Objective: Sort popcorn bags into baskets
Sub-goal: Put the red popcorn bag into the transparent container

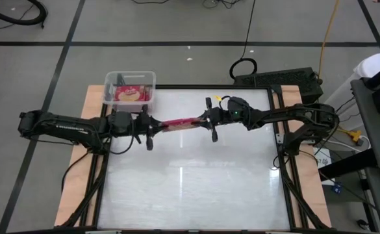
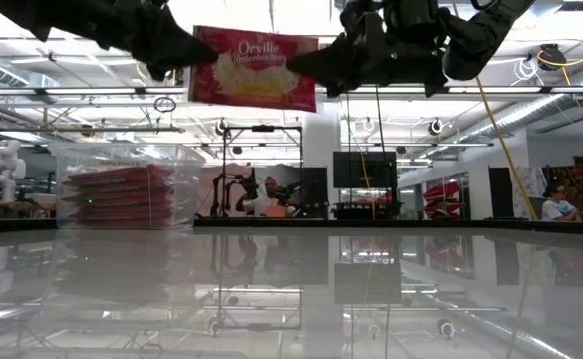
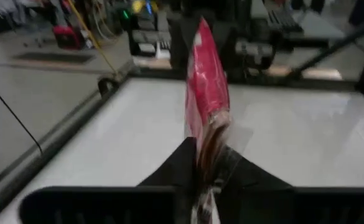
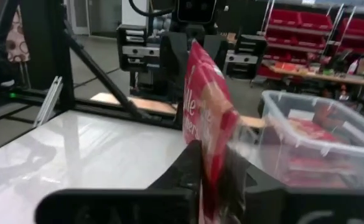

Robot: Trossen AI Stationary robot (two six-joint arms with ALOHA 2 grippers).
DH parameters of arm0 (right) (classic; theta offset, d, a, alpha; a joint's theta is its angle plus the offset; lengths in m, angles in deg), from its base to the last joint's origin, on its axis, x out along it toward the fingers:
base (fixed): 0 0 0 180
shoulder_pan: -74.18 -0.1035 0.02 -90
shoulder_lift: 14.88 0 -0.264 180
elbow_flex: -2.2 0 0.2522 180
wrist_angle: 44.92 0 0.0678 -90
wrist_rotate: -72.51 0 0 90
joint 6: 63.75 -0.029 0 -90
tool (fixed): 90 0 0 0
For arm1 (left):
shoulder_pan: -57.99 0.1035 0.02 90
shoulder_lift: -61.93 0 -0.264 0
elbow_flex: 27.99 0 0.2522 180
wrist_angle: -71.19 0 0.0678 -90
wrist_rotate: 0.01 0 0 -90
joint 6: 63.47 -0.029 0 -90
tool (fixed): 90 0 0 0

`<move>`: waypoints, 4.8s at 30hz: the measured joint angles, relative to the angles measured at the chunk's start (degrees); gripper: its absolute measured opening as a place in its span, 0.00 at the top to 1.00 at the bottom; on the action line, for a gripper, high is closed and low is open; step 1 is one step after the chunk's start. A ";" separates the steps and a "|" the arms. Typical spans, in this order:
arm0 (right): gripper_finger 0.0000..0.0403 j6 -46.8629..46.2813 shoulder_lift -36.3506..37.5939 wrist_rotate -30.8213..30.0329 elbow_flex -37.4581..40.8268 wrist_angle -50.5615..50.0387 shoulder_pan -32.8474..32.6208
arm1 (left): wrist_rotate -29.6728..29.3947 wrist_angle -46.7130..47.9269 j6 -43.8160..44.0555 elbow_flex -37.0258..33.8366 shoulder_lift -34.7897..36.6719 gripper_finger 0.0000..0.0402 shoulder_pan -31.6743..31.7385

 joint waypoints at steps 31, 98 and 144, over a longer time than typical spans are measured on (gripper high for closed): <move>1.00 -12.77 0.00 -5.81 -0.61 24.38 4.35 | -16.17 -35.02 1.77 -12.38 -2.02 0.43 -0.85; 0.69 -7.00 3.34 -5.55 13.05 10.37 9.34 | 11.02 42.46 17.17 9.21 13.15 0.95 48.47; 0.69 -9.40 3.28 -2.62 13.57 11.20 9.31 | -6.61 62.56 19.05 18.74 8.27 0.54 50.77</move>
